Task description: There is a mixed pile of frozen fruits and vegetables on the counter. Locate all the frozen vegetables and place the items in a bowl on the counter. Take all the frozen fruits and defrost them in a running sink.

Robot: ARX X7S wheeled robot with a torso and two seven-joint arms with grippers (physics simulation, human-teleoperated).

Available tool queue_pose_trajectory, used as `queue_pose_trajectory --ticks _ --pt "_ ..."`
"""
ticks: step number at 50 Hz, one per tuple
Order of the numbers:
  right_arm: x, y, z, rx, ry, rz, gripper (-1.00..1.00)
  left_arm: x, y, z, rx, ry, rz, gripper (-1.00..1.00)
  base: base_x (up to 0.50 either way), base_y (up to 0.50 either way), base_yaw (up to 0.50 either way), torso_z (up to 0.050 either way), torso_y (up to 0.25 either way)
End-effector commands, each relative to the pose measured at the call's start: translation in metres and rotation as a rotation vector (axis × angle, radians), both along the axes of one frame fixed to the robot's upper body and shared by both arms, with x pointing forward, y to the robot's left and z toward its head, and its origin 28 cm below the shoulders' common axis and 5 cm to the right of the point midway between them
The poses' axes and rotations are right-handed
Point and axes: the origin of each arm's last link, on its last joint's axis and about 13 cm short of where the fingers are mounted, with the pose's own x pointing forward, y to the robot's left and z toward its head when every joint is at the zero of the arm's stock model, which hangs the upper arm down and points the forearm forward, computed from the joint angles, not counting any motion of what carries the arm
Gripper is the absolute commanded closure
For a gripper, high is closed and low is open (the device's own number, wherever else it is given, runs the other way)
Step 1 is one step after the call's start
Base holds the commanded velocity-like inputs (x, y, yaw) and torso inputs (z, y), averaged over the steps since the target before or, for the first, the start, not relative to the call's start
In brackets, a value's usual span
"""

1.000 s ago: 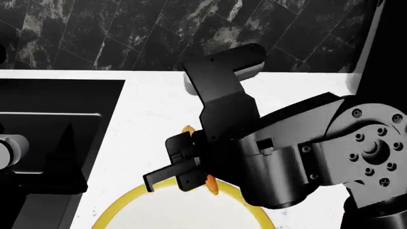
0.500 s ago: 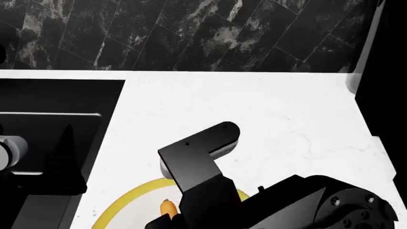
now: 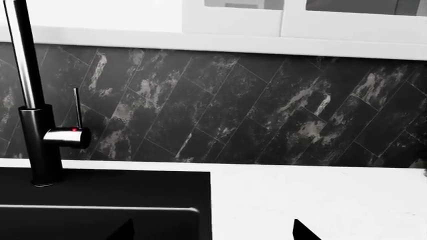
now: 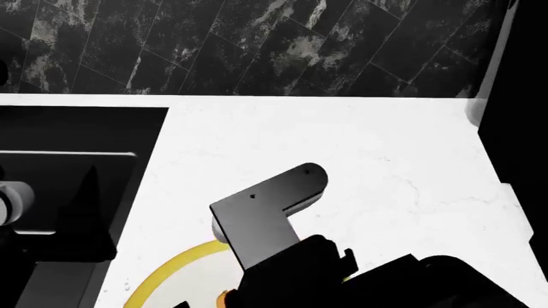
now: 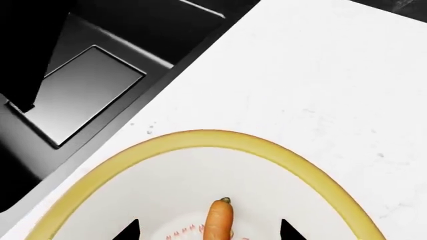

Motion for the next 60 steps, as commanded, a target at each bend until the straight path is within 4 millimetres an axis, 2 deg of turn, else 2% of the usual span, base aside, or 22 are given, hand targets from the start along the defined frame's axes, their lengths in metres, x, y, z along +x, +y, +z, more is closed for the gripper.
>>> queue_pose_trajectory --ticks 1,3,6,9,16,17,18,25,31,34,37,39,41,42,46,47,48,55,60 --pt "-0.007 -0.004 0.014 0.157 -0.205 -0.035 -1.0 0.001 0.001 -0.001 -0.034 -0.02 -0.006 -1.0 0.0 0.0 0.0 0.0 0.0" --pt "-0.006 -0.008 0.012 0.101 -0.256 -0.039 -1.0 0.001 0.0 -0.001 -0.03 -0.02 -0.013 -1.0 0.0 0.0 0.0 0.0 0.0" --pt "-0.004 -0.012 0.014 0.157 -0.357 -0.101 -1.0 0.0 -0.002 -0.003 -0.025 -0.015 -0.02 -1.0 0.0 0.0 0.0 0.0 0.0" --pt "-0.007 -0.014 0.012 0.213 -0.386 -0.123 -1.0 0.0 -0.003 -0.004 -0.017 -0.013 -0.028 -1.0 0.0 0.0 0.0 0.0 0.0" --pt "-0.008 -0.018 0.002 0.313 -0.519 -0.193 -1.0 0.0 -0.005 -0.004 -0.01 -0.016 -0.032 -1.0 0.0 0.0 0.0 0.0 0.0" --pt "-0.008 -0.018 0.0 0.317 -0.488 -0.186 -1.0 -0.001 -0.005 -0.004 -0.01 -0.015 -0.034 -1.0 0.0 0.0 0.0 0.0 0.0" --pt "-0.007 -0.02 0.0 0.305 -0.552 -0.222 -1.0 -0.001 -0.005 -0.005 -0.01 -0.014 -0.037 -1.0 0.0 0.0 0.0 0.0 0.0" --pt "-0.009 -0.033 -0.014 0.299 -0.655 -0.35 -1.0 -0.002 -0.005 -0.004 -0.007 -0.016 -0.04 -1.0 0.0 0.0 0.0 0.0 0.0" --pt "-0.002 -0.043 -0.022 0.328 -0.669 -0.438 -1.0 -0.004 -0.001 0.001 -0.004 -0.029 -0.015 -1.0 0.0 0.0 0.0 0.0 0.0" --pt "-0.005 -0.048 -0.029 0.374 -0.664 -0.492 -1.0 -0.004 -0.002 0.001 0.001 -0.033 -0.013 -1.0 0.0 0.0 0.0 0.0 0.0" --pt "-0.009 -0.056 -0.03 0.224 -0.705 -0.501 -1.0 -0.002 -0.003 -0.001 0.01 -0.038 -0.013 -1.0 0.0 0.0 0.0 0.0 0.0" --pt "-0.011 -0.059 -0.024 0.259 -0.705 -0.53 -1.0 -0.002 -0.003 -0.002 0.009 -0.038 -0.019 -1.0 0.0 0.0 0.0 0.0 0.0" --pt "-0.015 -0.056 -0.019 0.295 -0.712 -0.534 -1.0 -0.002 -0.002 -0.004 0.01 -0.032 -0.021 -1.0 0.0 0.0 0.0 0.0 0.0" --pt "-0.016 -0.056 -0.016 0.245 -0.751 -0.525 -1.0 -0.003 -0.002 -0.004 -0.044 -0.018 -0.048 -1.0 0.0 0.0 0.0 0.0 0.0" --pt "-0.019 -0.059 -0.014 0.232 -0.763 -0.538 -1.0 -0.003 0.001 -0.003 -0.004 -0.028 -0.019 -1.0 0.0 0.0 0.0 0.0 0.0" --pt "-0.02 -0.061 -0.01 0.276 -0.802 -0.573 -1.0 -0.003 0.002 -0.003 -0.006 -0.03 -0.019 -1.0 0.0 0.0 0.0 0.0 0.0" --pt "-0.02 -0.06 -0.011 0.23 -0.792 -0.549 -1.0 -0.003 0.002 -0.003 0.001 -0.03 -0.016 -1.0 0.0 0.0 0.0 0.0 0.0" --pt "-0.019 -0.056 -0.015 0.248 -0.753 -0.543 -1.0 -0.003 0.003 -0.002 0.002 -0.031 -0.011 -1.0 0.0 0.0 0.0 0.0 0.0" --pt "-0.018 -0.05 -0.019 0.179 -0.73 -0.491 -1.0 -0.005 0.005 0.001 0.004 -0.034 0.001 -1.0 0.0 0.0 0.0 0.0 0.0"
